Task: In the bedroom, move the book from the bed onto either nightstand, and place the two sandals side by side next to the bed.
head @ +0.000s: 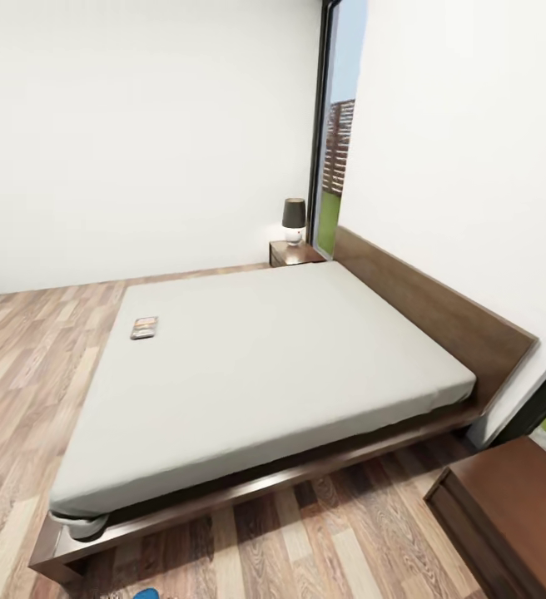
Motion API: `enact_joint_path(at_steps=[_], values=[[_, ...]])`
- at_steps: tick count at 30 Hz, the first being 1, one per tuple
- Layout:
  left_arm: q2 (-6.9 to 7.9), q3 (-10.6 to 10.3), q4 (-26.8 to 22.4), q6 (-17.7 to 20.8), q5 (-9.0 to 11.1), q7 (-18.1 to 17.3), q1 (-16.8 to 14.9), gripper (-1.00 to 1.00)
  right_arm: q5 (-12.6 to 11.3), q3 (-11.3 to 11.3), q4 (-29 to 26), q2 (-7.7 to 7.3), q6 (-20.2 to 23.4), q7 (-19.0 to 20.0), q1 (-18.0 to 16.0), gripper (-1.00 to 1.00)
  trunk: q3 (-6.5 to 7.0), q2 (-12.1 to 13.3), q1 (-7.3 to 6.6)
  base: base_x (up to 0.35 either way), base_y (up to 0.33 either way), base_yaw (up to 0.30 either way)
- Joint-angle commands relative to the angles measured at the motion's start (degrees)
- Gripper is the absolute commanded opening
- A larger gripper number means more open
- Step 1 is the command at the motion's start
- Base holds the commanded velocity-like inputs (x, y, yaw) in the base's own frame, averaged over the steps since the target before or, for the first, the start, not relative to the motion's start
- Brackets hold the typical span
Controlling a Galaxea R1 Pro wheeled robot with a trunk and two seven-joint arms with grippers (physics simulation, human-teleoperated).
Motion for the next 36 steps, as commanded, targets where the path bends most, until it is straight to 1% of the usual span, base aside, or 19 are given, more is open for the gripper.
enact_joint_path(at_steps=[1, 36], values=[[-0.02, 0.2, 0.0, -0.1, -0.7, 0.4, 0.0, -1.0, 0.2, 0.2, -0.2, -0.02, 0.3, 0.2, 0.0, -1.0, -0.11, -0.1, 0.03, 0.0, 0.0, 0.293], [-0.02, 0.2, 0.0, -0.1, -0.7, 0.4, 0.0, -1.0, 0.2, 0.2, -0.2, 0.15, 0.3, 0.1, 0.0, -1.0, -0.11, -0.1, 0.03, 0.0, 0.0, 0.293]])
